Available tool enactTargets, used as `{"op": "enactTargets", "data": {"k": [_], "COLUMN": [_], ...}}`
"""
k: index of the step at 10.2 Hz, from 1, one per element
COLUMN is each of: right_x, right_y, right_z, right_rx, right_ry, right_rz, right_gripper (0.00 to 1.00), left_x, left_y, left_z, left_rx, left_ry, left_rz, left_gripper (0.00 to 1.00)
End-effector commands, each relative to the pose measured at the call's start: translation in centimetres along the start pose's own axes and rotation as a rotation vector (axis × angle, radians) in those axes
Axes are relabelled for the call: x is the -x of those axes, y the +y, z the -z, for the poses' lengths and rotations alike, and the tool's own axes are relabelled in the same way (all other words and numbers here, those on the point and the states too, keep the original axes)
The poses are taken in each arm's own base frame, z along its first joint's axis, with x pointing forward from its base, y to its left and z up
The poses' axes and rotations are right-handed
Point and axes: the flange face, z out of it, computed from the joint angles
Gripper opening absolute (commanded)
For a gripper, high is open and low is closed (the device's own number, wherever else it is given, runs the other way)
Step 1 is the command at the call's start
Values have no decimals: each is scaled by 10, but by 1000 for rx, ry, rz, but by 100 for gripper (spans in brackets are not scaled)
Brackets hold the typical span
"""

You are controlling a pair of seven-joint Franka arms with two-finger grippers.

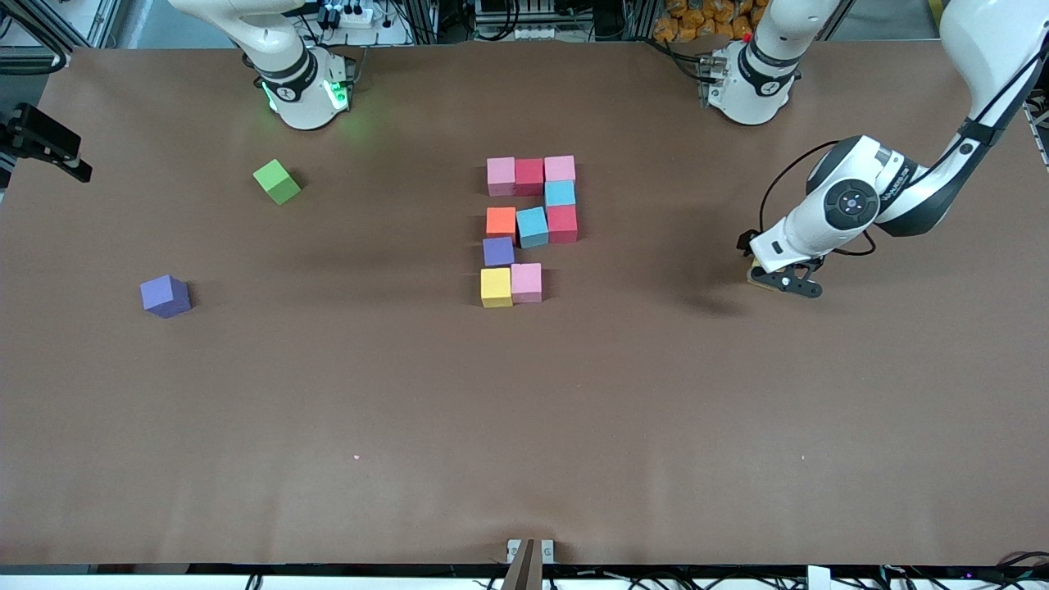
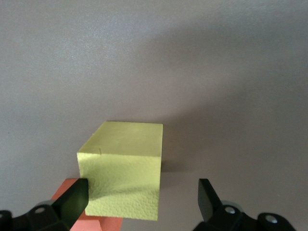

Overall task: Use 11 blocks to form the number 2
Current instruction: 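Lower the left gripper around the yellow cube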

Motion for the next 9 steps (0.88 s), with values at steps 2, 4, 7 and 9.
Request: {"op": "enactTargets", "data": {"k": [2, 4, 7, 9], "right_x": [-2, -2, -2, -4], "right_y": [0, 0, 1, 2], "right_z": [1, 0, 0, -3], "right_rx": [-13, -14, -12, -12], "right_ry": [18, 15, 15, 14], "right_rz": [-4, -2, 2, 2], "right_gripper": [100, 100, 100, 100], "left_x": [-2, -2, -1, 0], "left_y": [-5, -6, -9, -11], "left_z": [-3, -2, 0, 0], "left_rx": [-26, -33, -44, -50], "left_ry": [14, 13, 10, 5], "left_rz": [4, 6, -1, -3], "left_gripper": [100, 100, 100, 100]}}
